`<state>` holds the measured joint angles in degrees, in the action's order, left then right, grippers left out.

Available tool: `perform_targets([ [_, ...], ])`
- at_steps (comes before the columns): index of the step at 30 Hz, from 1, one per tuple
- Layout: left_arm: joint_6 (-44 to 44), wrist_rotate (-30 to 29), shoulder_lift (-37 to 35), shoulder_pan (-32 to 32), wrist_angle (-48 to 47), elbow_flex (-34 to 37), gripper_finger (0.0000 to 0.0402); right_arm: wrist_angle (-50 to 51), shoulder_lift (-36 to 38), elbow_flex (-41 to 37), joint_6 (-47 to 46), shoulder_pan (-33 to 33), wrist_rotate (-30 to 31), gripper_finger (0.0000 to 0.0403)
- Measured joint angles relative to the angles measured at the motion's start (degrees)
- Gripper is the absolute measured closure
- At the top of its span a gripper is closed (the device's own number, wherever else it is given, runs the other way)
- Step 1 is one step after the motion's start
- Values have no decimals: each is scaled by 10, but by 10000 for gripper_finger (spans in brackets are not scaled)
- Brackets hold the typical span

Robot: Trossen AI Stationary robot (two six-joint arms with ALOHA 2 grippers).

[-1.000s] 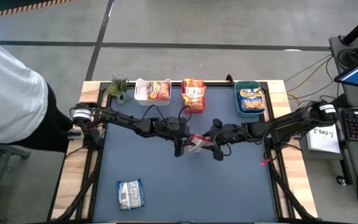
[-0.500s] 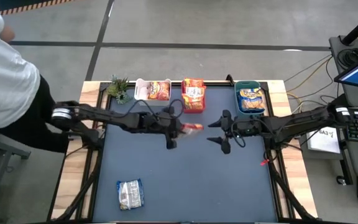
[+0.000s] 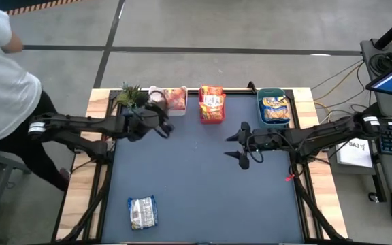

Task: Sort Maruchan noodles
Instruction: Put the red noodle pack into the white bin

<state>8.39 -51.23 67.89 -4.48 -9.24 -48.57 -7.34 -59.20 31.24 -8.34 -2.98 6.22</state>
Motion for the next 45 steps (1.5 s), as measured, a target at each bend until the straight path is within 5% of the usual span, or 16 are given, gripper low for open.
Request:
perform_targets([
  [4, -34, -70, -43, -44, 38, 68, 302, -24, -28, 0, 6, 0, 0, 128],
  [15, -149, -16, -45, -170, 208, 168, 302, -58, -77, 3, 15, 6, -1, 129],
  [24, -156, -26, 43, -193, 295, 160, 302, -67, -70, 4, 25, 10, -1, 129],
  [31, -164, -114, 124, -197, 327, 142, 302, -66, -70, 4, 30, 10, -1, 135],
  [45, -199, -112, 197, -196, 333, 128, 302, -66, -70, 4, 35, 10, 0, 135],
])
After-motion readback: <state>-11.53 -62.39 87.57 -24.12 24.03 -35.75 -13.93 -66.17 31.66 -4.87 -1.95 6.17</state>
